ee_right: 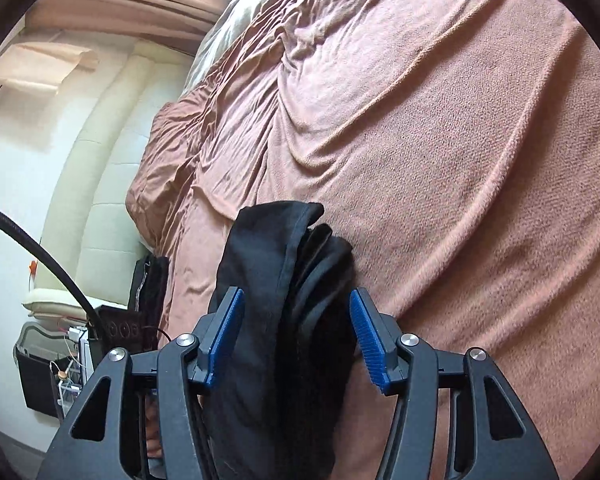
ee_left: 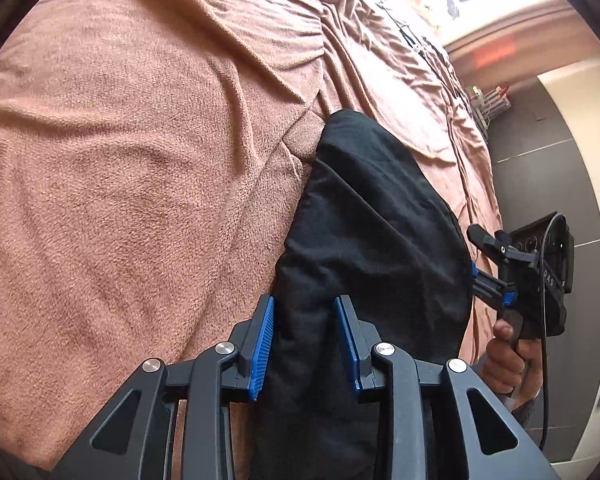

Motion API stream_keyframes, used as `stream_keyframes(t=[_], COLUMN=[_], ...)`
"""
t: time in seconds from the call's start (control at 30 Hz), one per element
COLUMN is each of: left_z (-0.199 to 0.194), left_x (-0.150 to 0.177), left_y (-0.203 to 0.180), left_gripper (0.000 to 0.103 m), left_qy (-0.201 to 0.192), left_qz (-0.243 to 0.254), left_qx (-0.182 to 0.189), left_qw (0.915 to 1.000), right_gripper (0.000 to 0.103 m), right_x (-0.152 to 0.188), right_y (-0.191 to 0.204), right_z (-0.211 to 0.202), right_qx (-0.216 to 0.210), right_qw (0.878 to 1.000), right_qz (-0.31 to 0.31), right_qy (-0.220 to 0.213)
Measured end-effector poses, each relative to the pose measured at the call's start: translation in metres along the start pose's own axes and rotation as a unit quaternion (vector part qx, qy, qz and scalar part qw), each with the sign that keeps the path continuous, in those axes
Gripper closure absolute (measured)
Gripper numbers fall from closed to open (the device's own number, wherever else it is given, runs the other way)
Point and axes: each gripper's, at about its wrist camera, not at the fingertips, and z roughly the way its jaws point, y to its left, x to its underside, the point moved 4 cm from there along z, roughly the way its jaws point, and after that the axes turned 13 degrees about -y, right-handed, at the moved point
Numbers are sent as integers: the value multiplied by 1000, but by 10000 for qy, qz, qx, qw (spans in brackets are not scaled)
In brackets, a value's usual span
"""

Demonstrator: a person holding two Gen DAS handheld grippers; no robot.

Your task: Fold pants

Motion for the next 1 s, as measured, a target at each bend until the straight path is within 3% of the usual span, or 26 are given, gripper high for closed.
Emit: stream_keyframes(t=[0.3, 0.37, 0.4, 0.43, 0.6, 0.8, 1.0], left_z=[8, 8, 9, 10, 14, 16, 15], left_x=[3, 5, 5, 6, 8, 9, 7], left_y=[2, 3, 2, 2, 2, 0, -2], left_gripper=[65, 65, 65, 65, 65, 66, 66], left_qy=[64, 67, 70, 72, 110, 112, 138], left_qz=[95, 123, 142, 174, 245, 305, 260], left_qx=[18, 0, -11, -26, -121, -165, -105], left_qw=[9999, 9999, 9999, 9998, 9996, 9993, 9995], right_gripper=[51, 70, 87, 94, 98, 98, 96], right_x=[-20, -23, -24, -26, -28, -8, 12], right_y=[6, 12, 14, 16, 25, 22, 9], right_z=[50, 55, 55, 54, 33, 8, 3], right_qx=[518, 549, 574, 592, 655, 872, 994], right_qw=[9972, 9966, 9963, 9963, 9956, 9930, 9930], right_qz=[-182, -304, -360, -417, -664, -694, -575], right_qy=[505, 539, 526, 472, 40, -395, -282])
